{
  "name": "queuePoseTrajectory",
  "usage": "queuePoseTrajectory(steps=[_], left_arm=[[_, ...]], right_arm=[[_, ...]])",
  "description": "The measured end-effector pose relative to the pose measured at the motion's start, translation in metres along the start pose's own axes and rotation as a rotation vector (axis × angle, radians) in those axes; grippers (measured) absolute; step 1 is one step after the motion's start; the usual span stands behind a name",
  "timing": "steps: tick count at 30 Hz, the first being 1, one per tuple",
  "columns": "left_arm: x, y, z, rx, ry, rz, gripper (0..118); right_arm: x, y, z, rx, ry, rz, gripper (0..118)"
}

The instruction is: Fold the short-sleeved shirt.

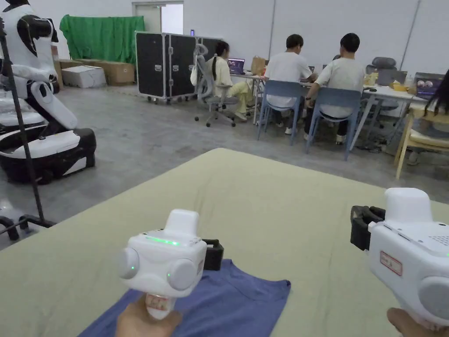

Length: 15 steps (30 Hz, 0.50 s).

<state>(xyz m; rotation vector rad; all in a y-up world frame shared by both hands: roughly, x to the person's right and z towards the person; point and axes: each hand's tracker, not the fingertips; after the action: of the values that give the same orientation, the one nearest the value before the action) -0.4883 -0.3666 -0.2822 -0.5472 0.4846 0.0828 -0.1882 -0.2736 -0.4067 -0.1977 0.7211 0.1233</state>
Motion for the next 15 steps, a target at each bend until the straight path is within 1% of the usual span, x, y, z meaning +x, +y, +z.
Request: queuePoseTrajectory(steps=[2, 5, 7, 10, 11, 12, 13, 14, 15], left_arm=[[0.010, -0.023, -0.040, -0.083, -0.031, 0.024, 102], [0.021, -0.061, -0.095, -0.212, -0.034, 0.064, 102], [0.027, -0.089, -0.124, -0.293, -0.029, 0.062, 102], [0.029, -0.125, -0.153, -0.394, -0.003, 0.032, 101], [0.029, -0.138, -0.158, -0.417, -0.007, 0.017, 92], [0.027, -0.149, -0.159, -0.393, -0.027, 0.022, 86], [0.027, -0.149, -0.146, -0.277, -0.030, 0.038, 86], [0.024, -0.148, -0.143, -0.306, -0.031, 0.036, 70], [0.020, -0.143, -0.142, -0.315, -0.042, 0.036, 51]], right_arm=[[0.011, -0.017, -0.007, -0.053, -0.017, 0.011, 3], [0.028, -0.045, -0.024, -0.112, -0.022, 0.001, 3], [0.035, -0.063, -0.036, -0.156, -0.033, 0.007, 3], [0.040, -0.086, -0.051, -0.209, -0.023, -0.005, 3], [0.041, -0.094, -0.055, -0.224, -0.016, -0.014, 3], [0.039, -0.098, -0.057, -0.235, -0.007, -0.020, 3], [0.038, -0.102, -0.059, -0.248, 0.000, -0.020, 3], [0.035, -0.106, -0.060, -0.257, 0.009, -0.010, 3], [0.033, -0.110, -0.060, -0.261, 0.017, -0.002, 3]])
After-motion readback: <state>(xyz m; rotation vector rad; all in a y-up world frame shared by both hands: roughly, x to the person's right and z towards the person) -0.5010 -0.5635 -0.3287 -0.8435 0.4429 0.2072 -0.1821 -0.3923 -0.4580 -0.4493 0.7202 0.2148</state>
